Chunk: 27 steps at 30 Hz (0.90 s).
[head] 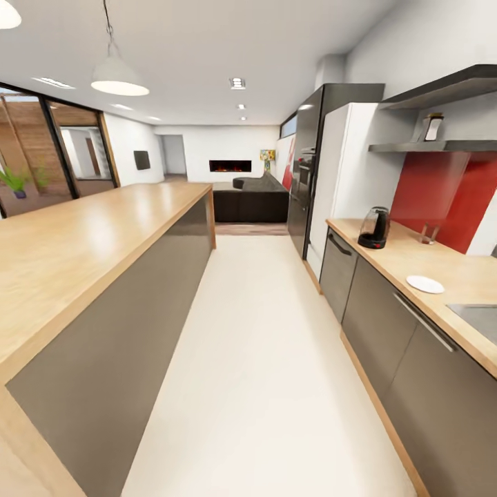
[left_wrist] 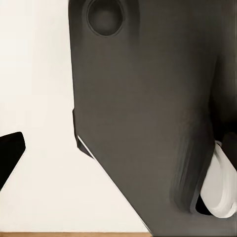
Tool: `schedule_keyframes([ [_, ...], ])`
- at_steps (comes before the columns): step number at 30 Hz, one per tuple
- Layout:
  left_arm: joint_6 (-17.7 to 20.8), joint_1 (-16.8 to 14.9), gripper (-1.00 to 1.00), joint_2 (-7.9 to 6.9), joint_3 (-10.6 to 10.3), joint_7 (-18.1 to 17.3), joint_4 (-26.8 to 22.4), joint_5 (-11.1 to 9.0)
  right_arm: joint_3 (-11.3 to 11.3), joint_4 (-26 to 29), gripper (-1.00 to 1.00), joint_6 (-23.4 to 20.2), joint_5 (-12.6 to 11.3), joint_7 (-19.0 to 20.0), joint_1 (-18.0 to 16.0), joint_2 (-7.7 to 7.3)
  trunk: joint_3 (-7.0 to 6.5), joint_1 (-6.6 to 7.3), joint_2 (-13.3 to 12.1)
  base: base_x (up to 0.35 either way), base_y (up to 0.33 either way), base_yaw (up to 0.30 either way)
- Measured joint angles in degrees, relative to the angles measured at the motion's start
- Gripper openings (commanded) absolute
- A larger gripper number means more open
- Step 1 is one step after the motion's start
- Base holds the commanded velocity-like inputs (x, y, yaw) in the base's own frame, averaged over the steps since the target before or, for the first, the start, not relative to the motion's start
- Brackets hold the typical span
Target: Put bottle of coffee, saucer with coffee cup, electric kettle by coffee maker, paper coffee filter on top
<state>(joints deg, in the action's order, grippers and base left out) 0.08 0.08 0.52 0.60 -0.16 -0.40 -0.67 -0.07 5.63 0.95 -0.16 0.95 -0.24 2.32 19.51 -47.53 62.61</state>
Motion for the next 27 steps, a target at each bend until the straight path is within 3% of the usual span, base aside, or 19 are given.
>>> schedule_keyframes([
  [27, -0.05, 0.00, 1.00, 0.00, 0.05, 0.00, 0.00, 0.02, 0.00, 0.00, 1.00, 0.00, 0.00, 0.00, 0.00, -0.01, -3.93, 5.93, -10.84, 0.000, 0.000, -0.286],
])
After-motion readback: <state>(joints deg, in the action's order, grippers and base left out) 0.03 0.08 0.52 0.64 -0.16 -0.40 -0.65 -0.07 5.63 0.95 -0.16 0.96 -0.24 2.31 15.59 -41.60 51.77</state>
